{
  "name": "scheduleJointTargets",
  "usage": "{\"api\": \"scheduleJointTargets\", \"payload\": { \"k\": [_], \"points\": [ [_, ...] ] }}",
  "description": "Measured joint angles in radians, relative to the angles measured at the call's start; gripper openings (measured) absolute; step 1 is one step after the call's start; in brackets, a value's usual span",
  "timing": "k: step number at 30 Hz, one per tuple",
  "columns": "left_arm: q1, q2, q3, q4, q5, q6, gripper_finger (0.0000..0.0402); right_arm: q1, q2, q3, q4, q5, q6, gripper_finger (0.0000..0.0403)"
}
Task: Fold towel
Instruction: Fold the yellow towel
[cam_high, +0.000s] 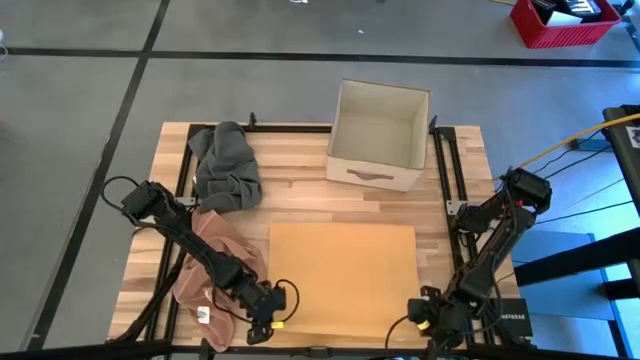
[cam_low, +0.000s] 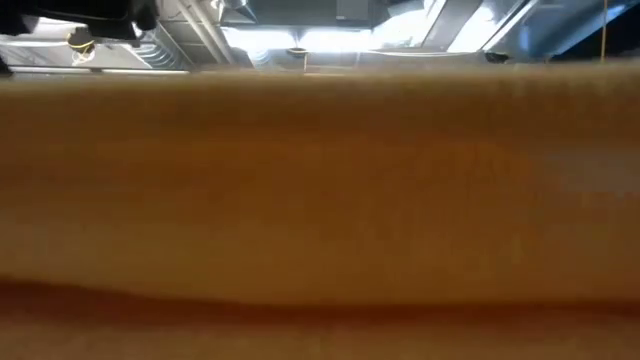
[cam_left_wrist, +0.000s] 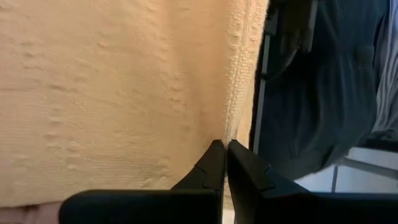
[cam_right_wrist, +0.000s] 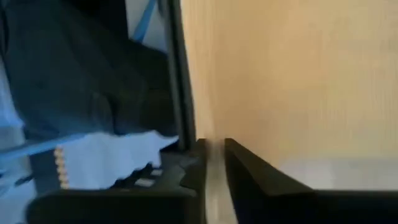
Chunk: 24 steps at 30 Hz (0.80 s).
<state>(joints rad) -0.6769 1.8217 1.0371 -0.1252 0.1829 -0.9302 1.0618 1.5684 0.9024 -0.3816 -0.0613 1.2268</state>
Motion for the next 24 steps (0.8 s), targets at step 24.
{"api": "scheduleJointTargets", "payload": {
  "k": [24],
  "points": [
    [0.073, -0.077, 0.002, -0.035, 0.140, -0.011, 0.0141, -0.043, -0.010, 0.000, -0.021, 0.011, -0.109, 0.0175]
  ]
}}
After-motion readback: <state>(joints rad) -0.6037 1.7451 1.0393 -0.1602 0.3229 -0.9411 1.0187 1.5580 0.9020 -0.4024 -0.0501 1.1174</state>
